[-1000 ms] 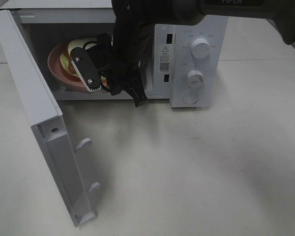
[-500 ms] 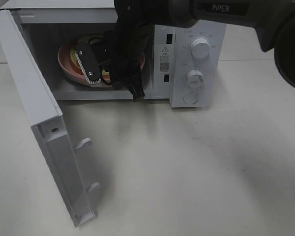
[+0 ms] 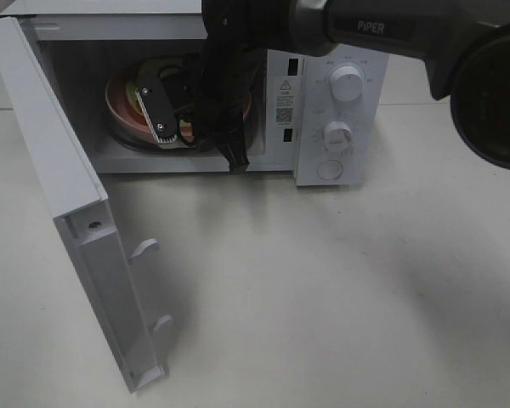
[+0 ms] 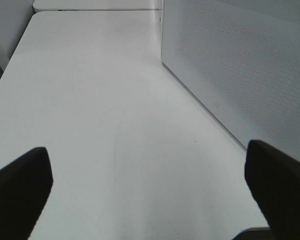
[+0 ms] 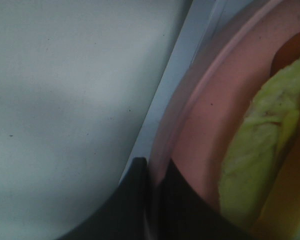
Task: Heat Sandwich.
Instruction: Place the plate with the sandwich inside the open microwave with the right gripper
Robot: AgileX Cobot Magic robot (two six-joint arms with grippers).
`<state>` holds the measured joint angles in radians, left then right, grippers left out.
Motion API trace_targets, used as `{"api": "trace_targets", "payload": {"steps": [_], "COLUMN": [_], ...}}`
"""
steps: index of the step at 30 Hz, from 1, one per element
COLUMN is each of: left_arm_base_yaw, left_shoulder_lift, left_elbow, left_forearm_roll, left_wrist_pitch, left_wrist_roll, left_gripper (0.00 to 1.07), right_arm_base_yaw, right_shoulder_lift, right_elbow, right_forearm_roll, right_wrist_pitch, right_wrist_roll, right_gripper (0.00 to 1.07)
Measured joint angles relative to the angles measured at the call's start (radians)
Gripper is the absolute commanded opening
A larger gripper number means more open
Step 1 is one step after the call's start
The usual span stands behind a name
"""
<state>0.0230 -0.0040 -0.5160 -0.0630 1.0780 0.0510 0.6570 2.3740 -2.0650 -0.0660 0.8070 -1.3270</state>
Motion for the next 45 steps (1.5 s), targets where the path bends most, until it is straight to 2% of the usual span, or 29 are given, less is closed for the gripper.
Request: {"api": "trace_targets", "payload": {"steps": [8,13,16,17,21,22,23,26,30,45], "left_arm_base_yaw": [0.000,0.000,0.000,0.000,0.000,0.000,0.000,0.000,0.000,0.000], "left_shoulder_lift": [0.000,0.000,0.000,0.000,0.000,0.000,0.000,0.000,0.000,0.000], "left_elbow": [0.000,0.000,0.000,0.000,0.000,0.000,0.000,0.000,0.000,0.000], "left_forearm_roll": [0.000,0.000,0.000,0.000,0.000,0.000,0.000,0.000,0.000,0.000], "left_wrist_pitch": [0.000,0.000,0.000,0.000,0.000,0.000,0.000,0.000,0.000,0.000], "left_wrist_roll": [0.000,0.000,0.000,0.000,0.000,0.000,0.000,0.000,0.000,0.000], "left_gripper": [1.00,1.00,1.00,1.00,1.00,1.00,1.00,1.00,1.00,1.00], "right_arm_base_yaw": [0.000,0.000,0.000,0.000,0.000,0.000,0.000,0.000,0.000,0.000], "right_shoulder_lift": [0.014,0.014,0.014,0.014,0.013,0.013,0.013,0.013,0.013,0.012], "right_elbow": [-0.002,-0.007,-0.007,-0.007,-0.009,-0.009,-0.009,-0.009,-0.009,-0.009], "right_forearm_roll": [0.000,0.000,0.000,0.000,-0.008,-0.008,-0.012,-0.012,-0.011,-0.010], "right_wrist_pitch": [-0.029,-0.053,-0.065,-0.065,-0.103,-0.103,-0.108,-0.110,-0.111,-0.113], "right_wrist_roll": [-0.002,0.001,0.044,0.044,0.140,0.140,0.159,0.185,0.199,0.284], "right_gripper": [0.05,0.11,0.23,0.23,0.50,0.50,0.59,0.68,0.72,0.72]}}
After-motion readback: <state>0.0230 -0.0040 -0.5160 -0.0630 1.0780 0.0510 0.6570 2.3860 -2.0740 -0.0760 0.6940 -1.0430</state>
